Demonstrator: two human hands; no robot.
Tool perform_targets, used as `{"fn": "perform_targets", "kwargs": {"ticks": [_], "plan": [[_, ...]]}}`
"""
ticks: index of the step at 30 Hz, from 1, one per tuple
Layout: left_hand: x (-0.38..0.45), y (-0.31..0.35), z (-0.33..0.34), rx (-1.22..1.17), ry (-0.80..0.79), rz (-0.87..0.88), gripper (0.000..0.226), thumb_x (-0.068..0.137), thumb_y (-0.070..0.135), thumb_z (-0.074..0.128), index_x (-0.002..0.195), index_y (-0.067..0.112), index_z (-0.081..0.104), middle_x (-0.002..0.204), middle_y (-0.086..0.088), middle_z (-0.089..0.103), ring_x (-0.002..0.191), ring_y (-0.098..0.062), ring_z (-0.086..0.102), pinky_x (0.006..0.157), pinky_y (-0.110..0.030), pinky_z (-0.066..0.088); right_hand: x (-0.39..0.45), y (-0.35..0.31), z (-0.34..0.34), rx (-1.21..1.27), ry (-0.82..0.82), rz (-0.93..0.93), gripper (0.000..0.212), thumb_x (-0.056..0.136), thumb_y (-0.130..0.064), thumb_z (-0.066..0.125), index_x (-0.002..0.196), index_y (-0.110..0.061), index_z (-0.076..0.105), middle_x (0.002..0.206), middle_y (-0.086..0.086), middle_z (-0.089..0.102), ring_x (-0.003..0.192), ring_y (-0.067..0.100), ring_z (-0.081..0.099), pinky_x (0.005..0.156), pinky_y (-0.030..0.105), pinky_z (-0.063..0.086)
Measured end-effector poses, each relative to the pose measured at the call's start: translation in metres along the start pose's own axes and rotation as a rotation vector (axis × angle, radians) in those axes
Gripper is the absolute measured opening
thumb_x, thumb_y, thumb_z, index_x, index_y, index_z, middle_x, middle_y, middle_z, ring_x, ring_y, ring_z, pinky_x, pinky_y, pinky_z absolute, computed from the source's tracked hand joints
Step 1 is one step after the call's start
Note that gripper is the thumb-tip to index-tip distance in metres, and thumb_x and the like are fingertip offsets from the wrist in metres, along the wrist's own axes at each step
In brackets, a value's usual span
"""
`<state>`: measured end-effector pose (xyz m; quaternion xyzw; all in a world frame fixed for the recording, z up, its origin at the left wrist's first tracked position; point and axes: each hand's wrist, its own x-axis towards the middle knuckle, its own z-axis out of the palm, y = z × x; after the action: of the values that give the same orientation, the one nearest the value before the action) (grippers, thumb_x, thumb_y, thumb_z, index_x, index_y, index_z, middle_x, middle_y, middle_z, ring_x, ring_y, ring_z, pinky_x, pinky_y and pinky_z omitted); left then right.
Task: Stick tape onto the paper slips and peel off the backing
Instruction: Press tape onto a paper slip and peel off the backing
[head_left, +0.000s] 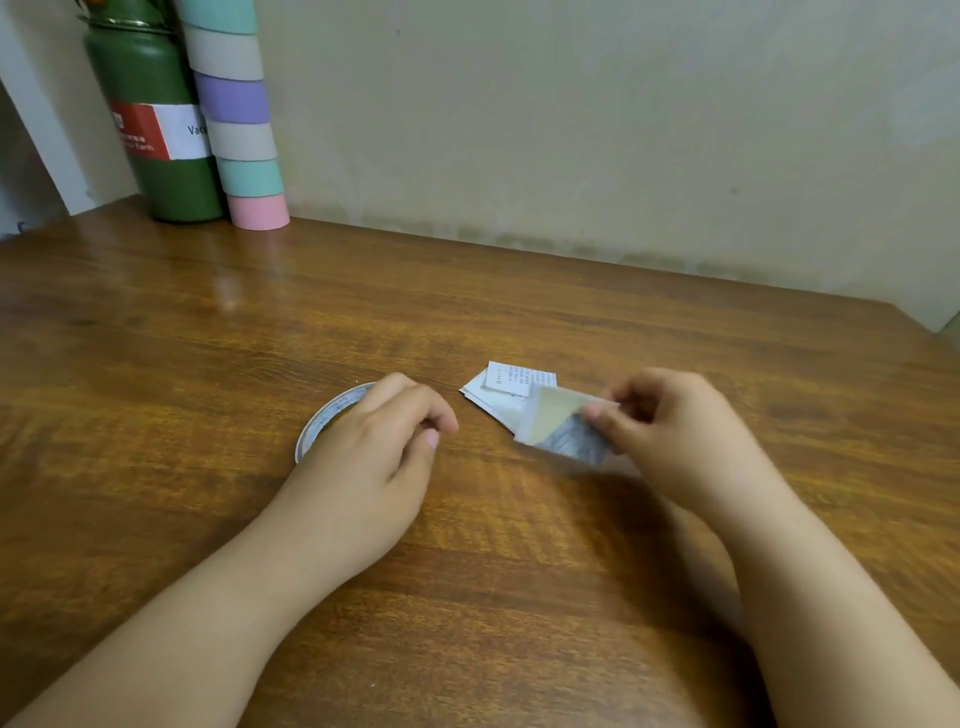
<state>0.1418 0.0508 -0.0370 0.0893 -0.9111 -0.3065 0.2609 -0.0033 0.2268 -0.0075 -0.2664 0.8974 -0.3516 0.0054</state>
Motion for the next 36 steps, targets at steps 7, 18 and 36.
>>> {"fn": "perform_targets", "kwargs": {"ticks": [7,18,36], "plan": [[0.000,0.005,-0.006,-0.071,0.063,0.004,0.033,0.088,-0.007,0.044,0.089,0.024,0.055,0.094,0.016,0.047,0.065,0.003,0.048,0.062,-0.007,0.034,0.015,0.034,-0.022,-0.079,0.162,0.293,0.011,0.084,-0.027,0.069,0.084,-0.018,0.063,0.081,-0.002,0.061,0.064,0.007,0.053,0.047,0.022,0.033],[-0.004,0.015,-0.002,-0.162,0.010,0.040,0.038,0.089,-0.003,0.047,0.085,0.034,0.040,0.091,0.010,0.048,0.057,-0.004,0.045,0.059,-0.011,0.034,-0.019,-0.020,0.026,0.125,-0.024,-0.392,0.025,0.088,-0.018,0.064,0.107,-0.033,0.060,0.077,-0.013,0.057,0.072,0.007,0.054,0.065,0.011,0.040],[-0.001,0.015,0.001,-0.119,-0.037,-0.097,0.013,0.084,0.019,0.063,0.090,0.031,0.060,0.080,0.011,0.062,0.081,-0.005,0.057,0.069,-0.013,0.041,-0.023,-0.026,0.035,0.304,-0.062,-0.375,0.025,0.085,-0.010,0.067,0.094,-0.033,0.063,0.077,-0.017,0.062,0.079,0.003,0.060,0.073,0.011,0.045]]}}
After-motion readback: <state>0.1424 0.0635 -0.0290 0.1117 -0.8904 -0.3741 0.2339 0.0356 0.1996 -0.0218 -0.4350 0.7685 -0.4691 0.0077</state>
